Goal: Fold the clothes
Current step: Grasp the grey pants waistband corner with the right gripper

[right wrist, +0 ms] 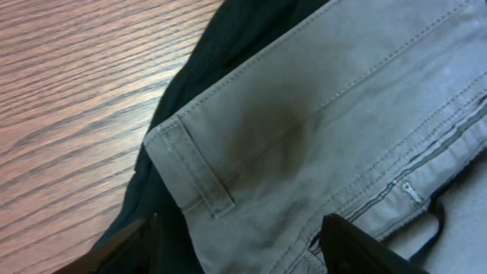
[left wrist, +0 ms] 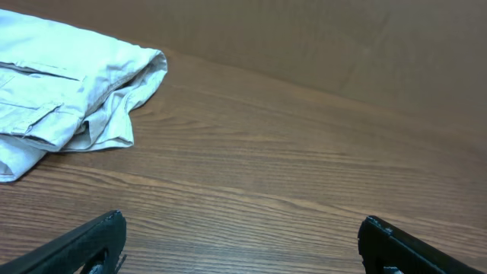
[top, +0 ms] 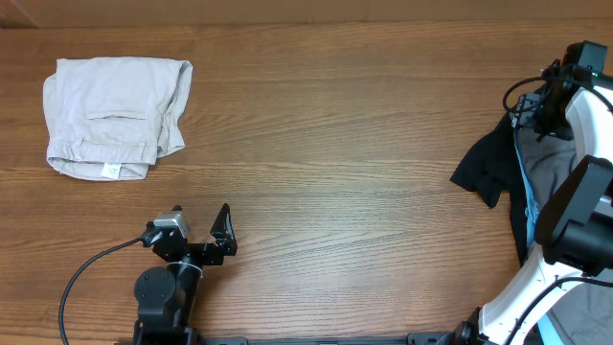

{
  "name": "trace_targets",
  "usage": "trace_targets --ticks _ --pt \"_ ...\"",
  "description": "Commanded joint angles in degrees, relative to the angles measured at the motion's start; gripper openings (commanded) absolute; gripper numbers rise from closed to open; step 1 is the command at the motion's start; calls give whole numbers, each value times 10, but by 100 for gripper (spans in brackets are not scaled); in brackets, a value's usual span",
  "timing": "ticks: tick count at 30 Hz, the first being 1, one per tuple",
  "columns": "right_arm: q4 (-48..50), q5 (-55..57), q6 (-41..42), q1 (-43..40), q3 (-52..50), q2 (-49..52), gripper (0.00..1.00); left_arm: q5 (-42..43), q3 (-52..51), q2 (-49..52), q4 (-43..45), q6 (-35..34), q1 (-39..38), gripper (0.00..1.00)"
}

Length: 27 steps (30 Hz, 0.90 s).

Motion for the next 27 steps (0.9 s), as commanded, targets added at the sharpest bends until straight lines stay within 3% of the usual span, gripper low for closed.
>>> trace_targets --ticks 1,27 --pt "7 -11 0 -1 -3 1 73 -4 -2 -5 0 -3 -1 100" --pt "92 -10 0 -1 -85 1 78 -4 -2 -5 0 -3 -1 100"
